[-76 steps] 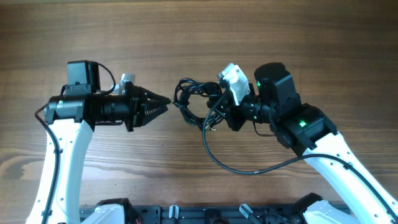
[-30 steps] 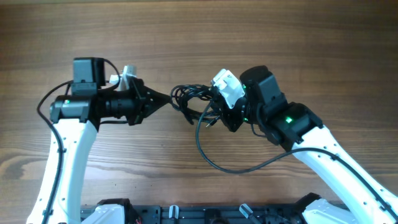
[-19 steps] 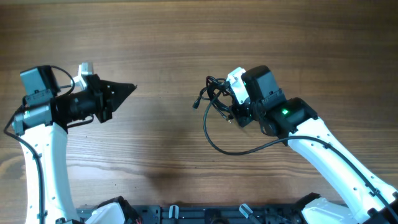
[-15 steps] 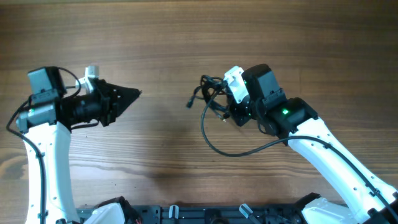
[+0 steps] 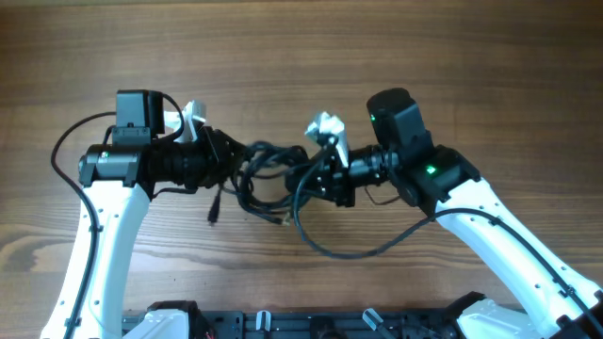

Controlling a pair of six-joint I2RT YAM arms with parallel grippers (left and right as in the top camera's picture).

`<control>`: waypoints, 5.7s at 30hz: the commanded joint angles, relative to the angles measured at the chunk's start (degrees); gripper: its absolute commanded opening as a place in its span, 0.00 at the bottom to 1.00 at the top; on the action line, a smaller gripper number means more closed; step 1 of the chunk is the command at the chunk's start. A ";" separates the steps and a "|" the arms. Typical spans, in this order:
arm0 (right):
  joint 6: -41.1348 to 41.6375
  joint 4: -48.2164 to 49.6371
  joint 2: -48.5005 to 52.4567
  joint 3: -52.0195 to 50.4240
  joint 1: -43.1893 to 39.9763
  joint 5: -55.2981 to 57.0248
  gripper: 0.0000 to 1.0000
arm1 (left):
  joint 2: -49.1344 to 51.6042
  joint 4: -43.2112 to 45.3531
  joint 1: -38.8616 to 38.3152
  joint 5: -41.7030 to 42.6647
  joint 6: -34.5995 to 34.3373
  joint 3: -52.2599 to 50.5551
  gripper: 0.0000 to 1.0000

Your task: Untangle cables

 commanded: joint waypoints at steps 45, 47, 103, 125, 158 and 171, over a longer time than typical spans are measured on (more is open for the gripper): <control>17.16 -12.96 8.87 0.37 9.88 40.92 0.69 | 2.05 -2.49 1.79 -34.64 -17.00 0.52 0.04; 17.07 -11.21 10.88 0.37 15.17 51.12 0.69 | 3.19 -2.64 3.76 -32.61 -16.85 0.52 0.04; 34.73 30.82 36.30 -4.81 -17.92 2.84 0.56 | 4.20 -5.70 5.20 -22.91 -2.78 0.52 0.22; 5.70 -3.65 10.69 2.01 3.98 58.27 0.42 | 16.90 23.96 -9.64 -14.14 3.28 -6.01 0.21; 12.28 7.30 17.44 3.30 4.20 46.86 0.04 | 33.59 35.36 -14.10 -8.85 -1.57 -6.01 0.32; 17.75 7.80 14.56 3.28 -7.58 5.57 0.04 | 32.81 27.43 -1.01 27.39 28.89 -5.88 0.63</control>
